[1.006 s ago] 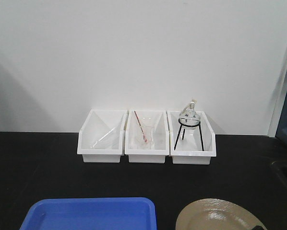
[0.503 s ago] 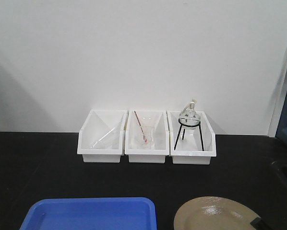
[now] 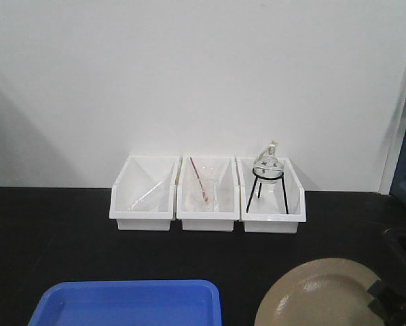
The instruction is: Place disk in tray to left cabinet
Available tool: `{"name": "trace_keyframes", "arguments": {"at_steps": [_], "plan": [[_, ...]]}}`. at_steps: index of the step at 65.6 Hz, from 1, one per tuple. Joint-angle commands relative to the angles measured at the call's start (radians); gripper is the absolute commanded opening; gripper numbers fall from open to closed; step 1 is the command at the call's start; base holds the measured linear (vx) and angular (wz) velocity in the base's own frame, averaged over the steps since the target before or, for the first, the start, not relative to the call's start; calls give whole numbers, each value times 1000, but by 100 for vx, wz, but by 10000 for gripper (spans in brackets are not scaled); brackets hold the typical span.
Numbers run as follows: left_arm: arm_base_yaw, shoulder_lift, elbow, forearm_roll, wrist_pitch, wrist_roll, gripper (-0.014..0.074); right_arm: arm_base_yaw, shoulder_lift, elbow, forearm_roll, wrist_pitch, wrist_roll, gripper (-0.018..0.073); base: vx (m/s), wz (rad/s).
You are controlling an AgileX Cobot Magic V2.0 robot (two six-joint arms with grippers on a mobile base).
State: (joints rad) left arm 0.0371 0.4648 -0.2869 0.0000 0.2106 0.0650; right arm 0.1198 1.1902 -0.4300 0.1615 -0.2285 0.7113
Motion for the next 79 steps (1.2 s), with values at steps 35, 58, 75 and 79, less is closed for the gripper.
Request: {"name": "trace_keyframes", "arguments": {"at_steps": [35, 58, 75, 79], "plan": [[-5, 8, -34, 0, -82, 3, 330, 58, 302, -134, -618, -874, 797, -4, 0, 0], [-5, 8, -34, 0, -82, 3, 330, 328, 555, -406, -643, -627, 789, -4, 0, 0], [-5, 8, -34, 0, -82, 3, 330, 435, 611, -485, -725, -368, 746, -4, 0, 0], [-5, 8, -34, 0, -82, 3, 330, 449, 627, -511, -738, -340, 718, -4, 0, 0]]}}
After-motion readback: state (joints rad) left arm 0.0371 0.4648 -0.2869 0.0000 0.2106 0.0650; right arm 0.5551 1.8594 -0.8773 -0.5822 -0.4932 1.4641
